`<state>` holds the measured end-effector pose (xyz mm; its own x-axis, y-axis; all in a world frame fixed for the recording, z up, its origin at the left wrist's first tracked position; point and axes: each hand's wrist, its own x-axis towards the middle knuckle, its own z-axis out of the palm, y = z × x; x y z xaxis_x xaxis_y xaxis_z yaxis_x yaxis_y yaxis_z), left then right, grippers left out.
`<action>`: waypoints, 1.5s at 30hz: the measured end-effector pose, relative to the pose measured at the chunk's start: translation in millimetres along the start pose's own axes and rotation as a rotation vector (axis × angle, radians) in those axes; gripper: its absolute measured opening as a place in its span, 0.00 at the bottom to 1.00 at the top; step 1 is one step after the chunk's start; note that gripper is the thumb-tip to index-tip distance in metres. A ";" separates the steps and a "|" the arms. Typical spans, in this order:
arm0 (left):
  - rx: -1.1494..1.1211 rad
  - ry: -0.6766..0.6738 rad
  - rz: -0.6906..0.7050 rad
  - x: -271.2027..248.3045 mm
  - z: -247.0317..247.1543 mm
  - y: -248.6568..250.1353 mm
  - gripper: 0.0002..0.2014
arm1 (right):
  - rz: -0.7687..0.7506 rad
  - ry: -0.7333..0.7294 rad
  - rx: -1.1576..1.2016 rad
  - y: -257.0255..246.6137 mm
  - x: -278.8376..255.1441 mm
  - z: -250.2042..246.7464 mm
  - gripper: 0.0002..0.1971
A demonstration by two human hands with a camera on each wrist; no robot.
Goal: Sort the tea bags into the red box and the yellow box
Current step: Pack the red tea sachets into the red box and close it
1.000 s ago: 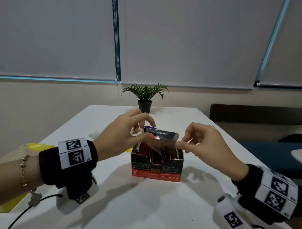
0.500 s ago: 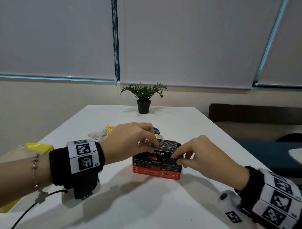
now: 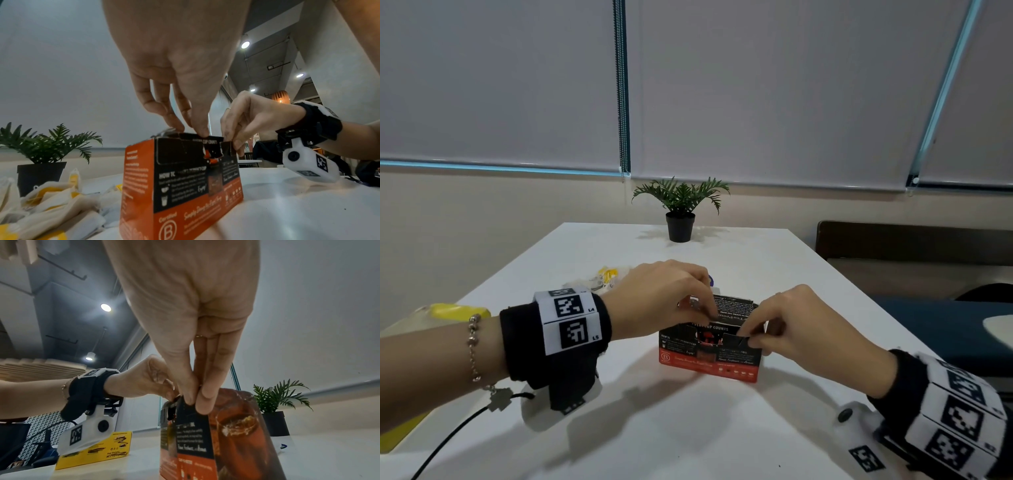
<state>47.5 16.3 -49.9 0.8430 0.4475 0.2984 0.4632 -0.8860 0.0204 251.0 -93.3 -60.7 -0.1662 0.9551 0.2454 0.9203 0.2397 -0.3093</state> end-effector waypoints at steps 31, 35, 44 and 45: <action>-0.133 -0.351 -0.393 -6.4 -6.4 2.7 0.37 | 0.036 -0.413 0.216 8.9 13.5 -17.4 0.07; -0.079 -0.426 -0.328 -7.5 -3.5 11.9 0.43 | 0.006 -0.403 0.163 5.4 15.0 -16.8 0.06; -0.088 -0.380 -0.314 -8.5 -10.1 3.5 0.37 | 0.047 -0.478 0.084 7.6 15.7 -13.6 0.07; -0.096 -0.379 -0.309 -8.0 -11.7 1.2 0.37 | 0.078 -0.453 0.043 9.5 16.7 -14.0 0.10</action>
<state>38.2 10.3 -41.1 0.7184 0.6879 -0.1033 0.6951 -0.7039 0.1465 262.0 -77.5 -46.7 -0.2435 0.9483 -0.2033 0.9222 0.1615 -0.3513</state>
